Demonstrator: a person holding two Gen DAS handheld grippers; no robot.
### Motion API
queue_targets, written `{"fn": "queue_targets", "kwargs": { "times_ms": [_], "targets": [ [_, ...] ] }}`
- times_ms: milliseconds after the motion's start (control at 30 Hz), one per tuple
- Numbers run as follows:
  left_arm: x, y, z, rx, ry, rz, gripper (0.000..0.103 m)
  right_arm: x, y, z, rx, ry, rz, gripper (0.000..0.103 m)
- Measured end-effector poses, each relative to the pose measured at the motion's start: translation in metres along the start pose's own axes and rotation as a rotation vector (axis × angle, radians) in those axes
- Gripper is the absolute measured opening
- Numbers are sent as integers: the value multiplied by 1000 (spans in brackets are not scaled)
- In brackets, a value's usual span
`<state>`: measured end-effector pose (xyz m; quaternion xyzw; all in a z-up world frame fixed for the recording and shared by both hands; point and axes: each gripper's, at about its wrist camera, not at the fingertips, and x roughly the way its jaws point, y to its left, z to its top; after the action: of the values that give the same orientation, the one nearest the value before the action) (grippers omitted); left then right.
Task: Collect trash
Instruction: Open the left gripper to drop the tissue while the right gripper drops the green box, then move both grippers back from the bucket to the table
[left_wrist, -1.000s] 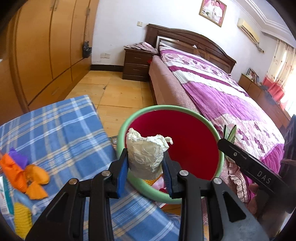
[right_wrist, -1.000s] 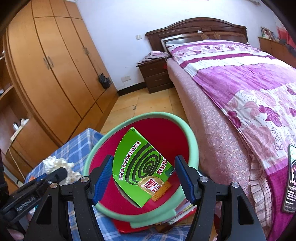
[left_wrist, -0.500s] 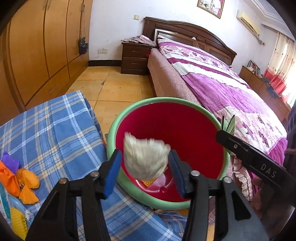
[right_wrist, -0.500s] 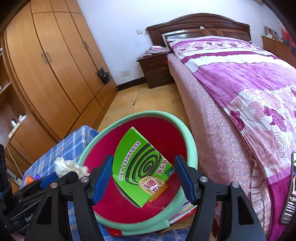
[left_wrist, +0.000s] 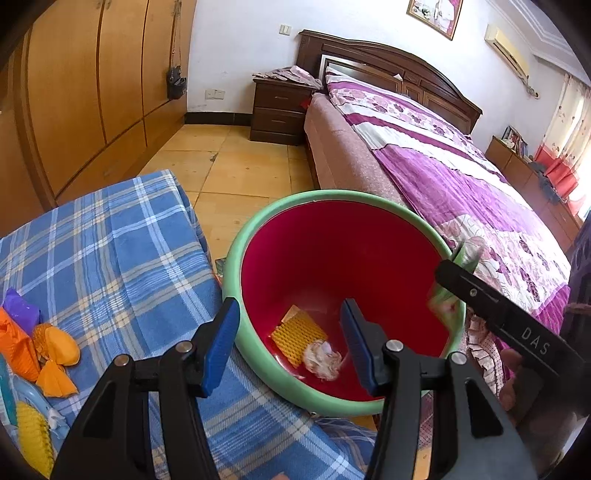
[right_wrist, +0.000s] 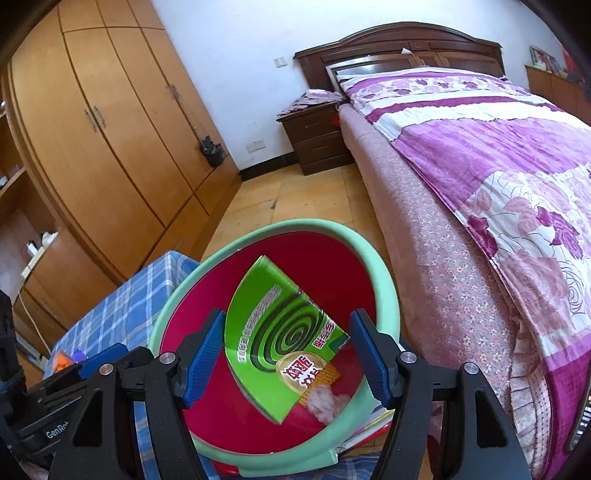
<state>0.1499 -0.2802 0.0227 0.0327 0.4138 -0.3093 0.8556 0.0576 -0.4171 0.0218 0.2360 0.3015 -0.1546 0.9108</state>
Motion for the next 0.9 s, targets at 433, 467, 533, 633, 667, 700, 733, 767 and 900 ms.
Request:
{"fn": "queue_targets", "kwargs": {
  "times_ms": [433, 467, 533, 633, 667, 700, 733, 767, 900],
  "targets": [
    [-32, 12, -10, -12, -28, 12, 57, -21, 7, -6, 31, -66, -3, 79],
    [-36, 13, -10, -13, -35, 13, 57, -23, 7, -7, 34, -69, -3, 79],
    [-45, 16, -12, -16, -50, 15, 57, -29, 10, -8, 38, -75, -5, 79],
    [-57, 22, -14, -16, -70, 27, 57, -37, 17, -11, 35, -87, 2, 79],
    [-61, 25, -16, -19, -75, 27, 57, -40, 20, -12, 33, -92, 7, 79],
    [-66, 27, -17, -26, -80, 28, 57, -43, 22, -13, 32, -95, 10, 79],
    [-69, 30, -18, -31, -83, 28, 57, -46, 26, -15, 31, -99, 14, 79],
    [-73, 33, -19, -37, -87, 29, 57, -48, 28, -16, 29, -101, 15, 79],
    [-91, 44, -25, -55, -107, 45, 57, -57, 40, -22, 21, -106, 22, 80]
  ]
}}
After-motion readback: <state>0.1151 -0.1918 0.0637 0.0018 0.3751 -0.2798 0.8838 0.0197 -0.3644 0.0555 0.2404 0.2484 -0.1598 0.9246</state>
